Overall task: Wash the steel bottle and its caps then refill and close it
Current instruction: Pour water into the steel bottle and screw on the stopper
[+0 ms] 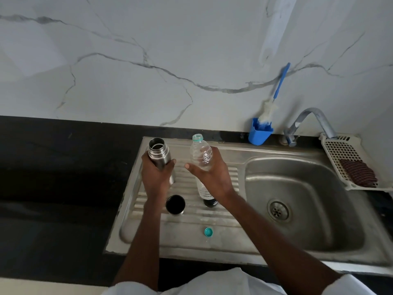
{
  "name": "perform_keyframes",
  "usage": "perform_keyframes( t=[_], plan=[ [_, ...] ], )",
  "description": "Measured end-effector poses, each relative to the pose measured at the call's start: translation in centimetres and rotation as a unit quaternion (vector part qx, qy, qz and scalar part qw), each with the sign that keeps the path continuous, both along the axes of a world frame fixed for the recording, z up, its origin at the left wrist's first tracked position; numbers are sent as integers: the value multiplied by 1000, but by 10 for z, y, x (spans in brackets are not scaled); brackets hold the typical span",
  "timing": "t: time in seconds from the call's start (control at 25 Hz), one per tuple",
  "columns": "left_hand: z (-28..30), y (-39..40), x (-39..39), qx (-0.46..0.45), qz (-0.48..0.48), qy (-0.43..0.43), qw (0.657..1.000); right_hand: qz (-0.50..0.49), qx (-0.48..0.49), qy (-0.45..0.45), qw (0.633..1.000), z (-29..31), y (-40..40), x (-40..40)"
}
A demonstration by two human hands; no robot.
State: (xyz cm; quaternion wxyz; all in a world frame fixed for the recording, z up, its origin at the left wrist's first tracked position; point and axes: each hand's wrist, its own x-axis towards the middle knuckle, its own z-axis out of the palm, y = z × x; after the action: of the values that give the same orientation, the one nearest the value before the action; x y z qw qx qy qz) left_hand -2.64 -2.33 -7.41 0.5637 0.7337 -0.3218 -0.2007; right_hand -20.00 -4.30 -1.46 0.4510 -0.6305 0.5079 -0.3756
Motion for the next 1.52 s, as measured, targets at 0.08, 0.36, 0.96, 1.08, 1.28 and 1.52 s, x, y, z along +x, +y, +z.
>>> perform_keyframes(
  t=[0.08, 0.36, 0.96, 1.08, 1.28, 1.52],
  plan=[
    [4, 13, -8, -30, 24, -4, 999, 9, -8, 1, 1000, 1, 3, -6],
    [-23, 94, -82, -22, -26, -223, 974, 59, -17, 76, 995, -5, 21, -58],
    [-84, 133, -164, 230, -110, -247, 935, 139, 27, 73, 987, -29, 27, -131],
    [-60, 111, -169, 154, -53, -154, 975, 124, 25, 72, 989, -22, 17, -143],
    [15, 48, -177, -34, 16, 199, 979, 87, -3, 88, 992, -20, 4, -155],
    [51, 2, -178, -87, -70, 354, 928, 47, -40, 122, 991, -18, -14, -165]
  ],
)
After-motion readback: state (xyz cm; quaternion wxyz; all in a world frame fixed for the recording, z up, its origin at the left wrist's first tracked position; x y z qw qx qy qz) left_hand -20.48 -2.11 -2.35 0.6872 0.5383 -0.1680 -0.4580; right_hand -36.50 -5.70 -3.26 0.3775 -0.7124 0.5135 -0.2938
